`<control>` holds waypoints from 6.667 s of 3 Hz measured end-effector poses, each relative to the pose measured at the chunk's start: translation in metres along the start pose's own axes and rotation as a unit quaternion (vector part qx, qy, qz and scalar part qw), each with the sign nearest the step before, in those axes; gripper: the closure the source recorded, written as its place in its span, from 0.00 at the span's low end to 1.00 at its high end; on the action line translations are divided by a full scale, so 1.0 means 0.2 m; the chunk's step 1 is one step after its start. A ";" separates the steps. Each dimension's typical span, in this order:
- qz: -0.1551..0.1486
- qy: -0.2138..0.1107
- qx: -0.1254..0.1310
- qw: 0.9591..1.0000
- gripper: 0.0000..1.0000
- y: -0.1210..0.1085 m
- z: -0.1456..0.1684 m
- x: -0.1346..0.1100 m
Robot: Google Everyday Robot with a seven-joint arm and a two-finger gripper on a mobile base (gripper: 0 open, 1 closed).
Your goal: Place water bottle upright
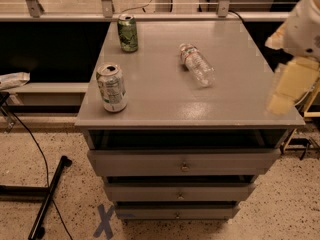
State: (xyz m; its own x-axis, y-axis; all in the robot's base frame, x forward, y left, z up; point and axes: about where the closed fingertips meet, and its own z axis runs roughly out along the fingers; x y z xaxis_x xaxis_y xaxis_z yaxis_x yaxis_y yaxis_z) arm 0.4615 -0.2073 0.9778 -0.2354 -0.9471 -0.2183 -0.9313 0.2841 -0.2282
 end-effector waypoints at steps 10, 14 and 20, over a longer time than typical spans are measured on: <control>0.332 0.033 0.049 0.942 0.00 -1.14 0.97 -0.62; 0.296 0.046 -0.030 0.954 0.63 -1.09 1.19 -0.86; 0.157 -0.486 0.029 0.859 1.00 -1.06 -0.10 -0.64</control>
Offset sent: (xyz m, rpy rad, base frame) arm 0.2371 0.1097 0.0347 0.2746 0.1045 -0.1891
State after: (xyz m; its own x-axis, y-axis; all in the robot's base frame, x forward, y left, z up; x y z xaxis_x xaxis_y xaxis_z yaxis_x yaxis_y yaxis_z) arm 0.6827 -0.1483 1.0732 -0.1025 -0.2591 -0.9604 -0.8422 0.5364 -0.0548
